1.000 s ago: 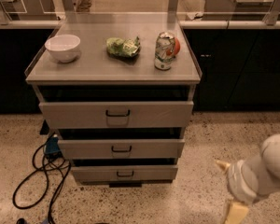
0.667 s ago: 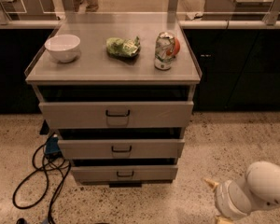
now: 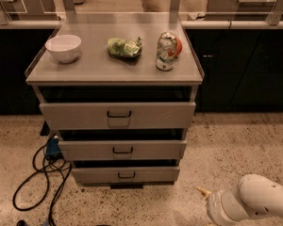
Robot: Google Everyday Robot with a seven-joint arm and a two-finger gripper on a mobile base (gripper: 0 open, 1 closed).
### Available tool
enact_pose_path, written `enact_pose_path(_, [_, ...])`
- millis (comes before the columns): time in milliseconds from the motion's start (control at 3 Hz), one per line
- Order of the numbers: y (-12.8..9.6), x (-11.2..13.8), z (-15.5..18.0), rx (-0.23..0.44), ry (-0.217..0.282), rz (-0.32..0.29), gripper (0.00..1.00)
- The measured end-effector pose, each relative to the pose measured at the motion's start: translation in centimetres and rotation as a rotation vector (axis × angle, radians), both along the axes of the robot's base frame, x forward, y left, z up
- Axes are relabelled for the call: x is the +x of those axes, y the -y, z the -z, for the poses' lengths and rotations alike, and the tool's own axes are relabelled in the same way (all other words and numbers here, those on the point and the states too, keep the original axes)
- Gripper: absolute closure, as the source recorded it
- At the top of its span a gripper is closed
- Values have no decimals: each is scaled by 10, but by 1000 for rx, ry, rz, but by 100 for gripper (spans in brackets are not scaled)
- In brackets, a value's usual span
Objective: Open middle drawer
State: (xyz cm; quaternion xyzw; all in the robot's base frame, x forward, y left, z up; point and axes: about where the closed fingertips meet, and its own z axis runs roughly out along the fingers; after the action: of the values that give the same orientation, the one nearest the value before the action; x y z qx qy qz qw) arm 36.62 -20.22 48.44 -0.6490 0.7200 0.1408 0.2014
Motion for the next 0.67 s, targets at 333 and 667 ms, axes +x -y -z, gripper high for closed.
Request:
enact_pose_path(333, [-10,9,9,-9,37,1,0])
enact_pose_path(667, [-61,50,4,29,134,-45,0])
